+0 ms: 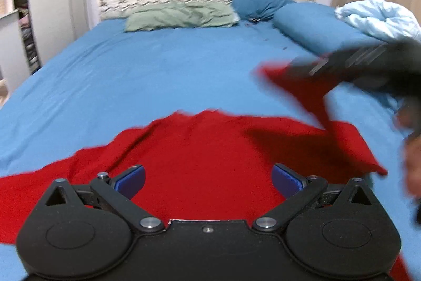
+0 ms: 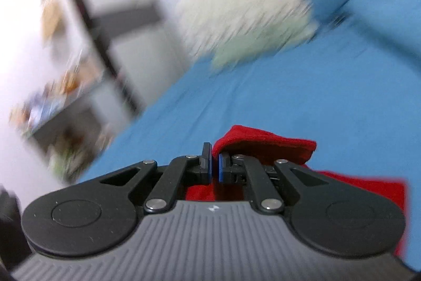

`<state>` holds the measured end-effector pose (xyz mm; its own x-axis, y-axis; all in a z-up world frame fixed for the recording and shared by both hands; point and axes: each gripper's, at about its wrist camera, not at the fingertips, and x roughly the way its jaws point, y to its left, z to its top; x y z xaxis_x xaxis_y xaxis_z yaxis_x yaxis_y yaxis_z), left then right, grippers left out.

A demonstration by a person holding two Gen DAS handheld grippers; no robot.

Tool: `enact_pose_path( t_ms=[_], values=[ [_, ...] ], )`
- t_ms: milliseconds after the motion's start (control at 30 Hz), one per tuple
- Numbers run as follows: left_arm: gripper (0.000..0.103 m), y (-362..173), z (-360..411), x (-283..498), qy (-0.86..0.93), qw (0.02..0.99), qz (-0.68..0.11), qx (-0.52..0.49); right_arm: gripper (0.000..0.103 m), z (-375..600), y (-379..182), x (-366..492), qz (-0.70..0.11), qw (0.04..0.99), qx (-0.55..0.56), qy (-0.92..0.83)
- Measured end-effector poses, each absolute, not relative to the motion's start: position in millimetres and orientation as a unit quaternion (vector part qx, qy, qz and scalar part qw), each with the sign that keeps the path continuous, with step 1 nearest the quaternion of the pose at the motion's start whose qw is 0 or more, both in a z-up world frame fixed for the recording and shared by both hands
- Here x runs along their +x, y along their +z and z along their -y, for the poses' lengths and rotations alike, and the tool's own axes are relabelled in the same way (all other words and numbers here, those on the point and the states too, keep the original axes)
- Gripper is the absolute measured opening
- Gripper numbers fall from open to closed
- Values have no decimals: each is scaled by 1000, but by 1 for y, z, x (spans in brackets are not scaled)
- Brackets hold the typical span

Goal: Fold small clothes

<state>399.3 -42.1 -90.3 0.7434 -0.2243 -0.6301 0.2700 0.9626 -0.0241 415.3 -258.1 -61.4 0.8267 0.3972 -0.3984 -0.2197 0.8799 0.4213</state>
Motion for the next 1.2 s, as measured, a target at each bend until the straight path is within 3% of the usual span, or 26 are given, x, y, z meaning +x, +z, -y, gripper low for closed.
enact_pose_path(
  t_ms=[200,333,400,467,600,767,833,867,900,933,967,1067,1200],
  values=[
    [103,-135,-10,385,-110,923,-369,19,20,159,-167,428,-368,901,117,197],
    [103,-146,-20,384,-125,918,-375,-5,26,163,-176,418,-373,897,121,205],
    [103,-144,-16,389,-138,919,-370,-10,65,175,-166,410,-371,894,124,217],
    [103,-141,-4,394,-159,918,-363,-11,80,191,-147,400,-345,907,118,212],
    [102,-147,29,404,-192,918,-348,13,83,235,-121,375,-319,928,83,175],
    [78,-167,64,438,-191,914,-355,45,84,284,-120,340,-318,936,87,121],
    [55,-176,68,450,-179,912,-365,48,84,299,-125,332,-320,937,97,104],
    [52,-178,65,454,-174,913,-367,36,84,307,-130,328,-323,936,102,93],
    [43,-178,59,458,-171,915,-366,15,84,309,-133,329,-326,936,105,84],
    [28,-177,50,460,-162,917,-365,-11,84,315,-138,329,-328,936,107,73],
    [21,-176,41,462,-151,917,-367,-38,84,322,-142,327,-329,936,111,62],
    [19,-181,3,461,-116,915,-362,-136,84,339,-157,324,-332,933,134,40],
    [18,-192,-24,452,-125,908,-352,-191,84,350,-174,319,-344,927,144,28]
  ],
)
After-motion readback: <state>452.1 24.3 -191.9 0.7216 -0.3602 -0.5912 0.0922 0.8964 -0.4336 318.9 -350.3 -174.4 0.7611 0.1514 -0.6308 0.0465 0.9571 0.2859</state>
